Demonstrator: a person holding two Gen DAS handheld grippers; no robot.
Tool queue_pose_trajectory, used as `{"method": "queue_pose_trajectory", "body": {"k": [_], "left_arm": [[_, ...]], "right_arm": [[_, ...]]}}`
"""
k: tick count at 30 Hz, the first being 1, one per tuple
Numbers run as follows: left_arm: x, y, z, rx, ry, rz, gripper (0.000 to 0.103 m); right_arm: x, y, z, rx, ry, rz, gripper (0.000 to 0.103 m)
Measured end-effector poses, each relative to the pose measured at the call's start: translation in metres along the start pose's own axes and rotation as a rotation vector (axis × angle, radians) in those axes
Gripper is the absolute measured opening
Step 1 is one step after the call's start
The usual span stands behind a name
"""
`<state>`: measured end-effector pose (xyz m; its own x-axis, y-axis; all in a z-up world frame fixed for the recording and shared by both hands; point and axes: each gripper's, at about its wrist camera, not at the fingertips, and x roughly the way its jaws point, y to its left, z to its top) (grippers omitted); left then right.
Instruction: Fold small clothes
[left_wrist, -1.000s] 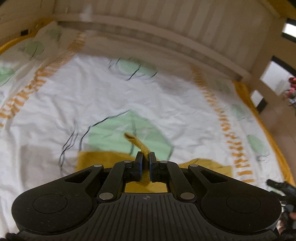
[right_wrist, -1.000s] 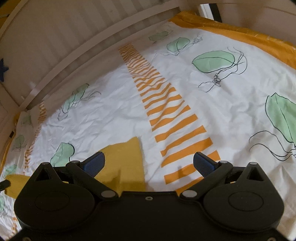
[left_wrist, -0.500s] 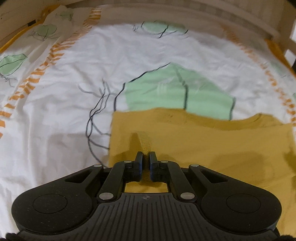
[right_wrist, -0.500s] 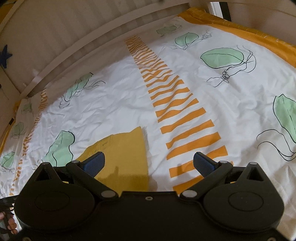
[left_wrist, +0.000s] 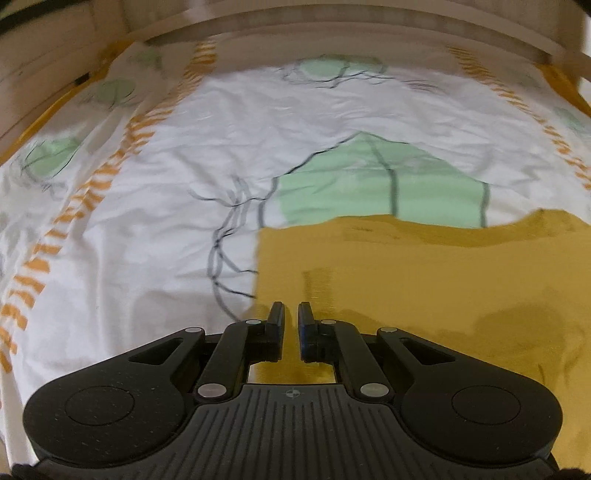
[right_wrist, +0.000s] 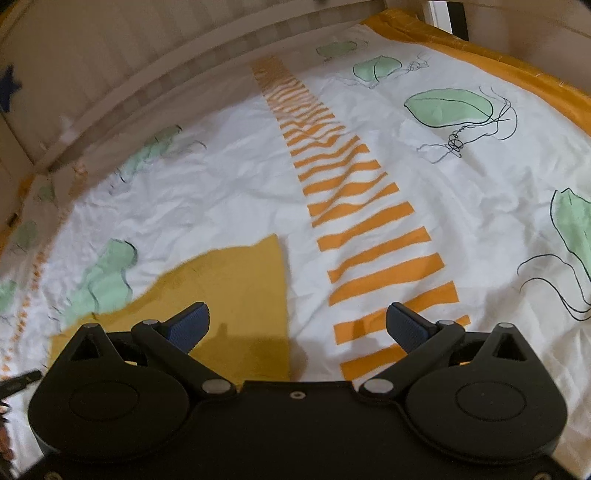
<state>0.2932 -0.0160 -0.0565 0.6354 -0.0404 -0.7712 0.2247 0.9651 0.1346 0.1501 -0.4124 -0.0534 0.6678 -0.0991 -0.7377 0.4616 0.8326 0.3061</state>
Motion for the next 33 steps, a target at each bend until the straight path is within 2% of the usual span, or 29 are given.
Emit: {"method": "queue_pose_trajectory", "body": {"k": [4, 7, 10, 11, 16, 20, 23, 24, 26, 29, 33], "left_arm": [[0.015, -0.013, -0.007, 0.043, 0.036, 0.002, 0.008], [0.029, -0.01, -0.015, 0.031, 0.079, 0.02, 0.008], [0.031, -0.006, -0.022, 0.033, 0.061, 0.019, 0.008], [0.031, -0.007, -0.024, 0.045, 0.056, 0.021, 0.008], [0.029, -0.018, -0.027, 0.136, 0.045, 0.054, 0.009], [0.02, -0.015, -0.034, 0.122, 0.053, 0.067, 0.023], [0.007, 0.003, -0.044, 0.05, 0.067, -0.003, 0.027], [0.003, 0.008, -0.048, 0.036, 0.065, -0.025, 0.032], [-0.005, 0.019, -0.06, 0.019, 0.116, -0.058, 0.037], [-0.021, 0.038, -0.083, -0.039, 0.127, -0.126, 0.039], [-0.04, 0.053, -0.11, -0.087, 0.156, -0.176, 0.041]], "right_arm": [[0.016, 0.003, -0.007, -0.059, 0.031, -0.064, 0.102], [0.03, 0.009, -0.014, -0.145, 0.073, -0.104, 0.096], [0.049, 0.018, -0.028, -0.283, 0.134, -0.187, 0.093], [0.053, 0.02, -0.033, -0.318, 0.13, -0.2, 0.094], [0.052, 0.018, -0.035, -0.307, 0.109, -0.199, 0.096], [0.048, 0.013, -0.034, -0.265, 0.119, -0.176, 0.097], [0.044, 0.012, -0.032, -0.24, 0.135, -0.158, 0.098], [0.042, 0.011, -0.033, -0.235, 0.143, -0.147, 0.098], [0.038, 0.009, -0.036, -0.231, 0.157, -0.13, 0.098], [0.029, 0.005, -0.045, -0.227, 0.172, -0.116, 0.098], [0.011, 0.003, -0.058, -0.191, 0.178, -0.079, 0.098]]}}
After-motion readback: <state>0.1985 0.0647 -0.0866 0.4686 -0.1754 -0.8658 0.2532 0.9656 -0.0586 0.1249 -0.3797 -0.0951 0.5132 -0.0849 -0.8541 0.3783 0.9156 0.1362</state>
